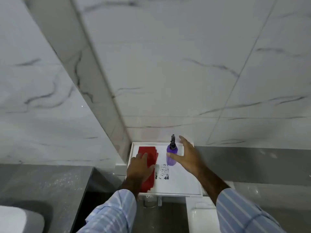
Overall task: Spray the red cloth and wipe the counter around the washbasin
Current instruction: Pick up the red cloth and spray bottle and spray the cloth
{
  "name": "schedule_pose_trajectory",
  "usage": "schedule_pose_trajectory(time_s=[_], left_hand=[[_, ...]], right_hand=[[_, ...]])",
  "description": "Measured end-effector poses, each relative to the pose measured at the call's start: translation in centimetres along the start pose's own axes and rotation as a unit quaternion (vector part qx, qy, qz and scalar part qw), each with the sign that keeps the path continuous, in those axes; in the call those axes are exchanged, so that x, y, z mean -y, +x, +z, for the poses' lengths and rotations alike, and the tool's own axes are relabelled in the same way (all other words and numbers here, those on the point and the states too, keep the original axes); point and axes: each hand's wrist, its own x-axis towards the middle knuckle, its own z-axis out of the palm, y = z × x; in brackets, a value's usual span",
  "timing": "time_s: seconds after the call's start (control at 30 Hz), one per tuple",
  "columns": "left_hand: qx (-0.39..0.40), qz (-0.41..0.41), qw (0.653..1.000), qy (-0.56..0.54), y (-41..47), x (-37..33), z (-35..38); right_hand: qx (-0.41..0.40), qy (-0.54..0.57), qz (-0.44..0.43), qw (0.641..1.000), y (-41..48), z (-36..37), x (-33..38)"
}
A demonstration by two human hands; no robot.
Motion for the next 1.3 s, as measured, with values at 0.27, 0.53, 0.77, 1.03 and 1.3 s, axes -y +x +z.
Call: schedule_pose_trajectory(time_s=[0.27,0.53,0.77,1.03,1.3], left_hand=[[0.049,-0.119,0.99,0.052,3.7,-0.4,6.4],[0.012,-0.147,0.925,-0.351,5.8,1.2,3.0],[0.206,-0.184,0.464,-0.842,-0.9,2.3,-0.7],[0.178,-0.163,0.403,-0.883,-2.5,0.8,-0.9],[0.119,-0.185,0.425,-0.878,-4.3,0.0,-0.5]], right_hand=[[-0.051,0.07,-0.024,0.996,4.6,5.9,-5.0],[-0.123,0.267,0.009,0.956,4.5,3.8,-3.0],[0.026,0.317,0.021,0.948,0.0,-1.2,1.9],[0.222,0.197,0.099,0.95,-3.8,-1.9,6.8],[0.243,0.141,0.197,0.939,-5.7,1.0,8.7]])
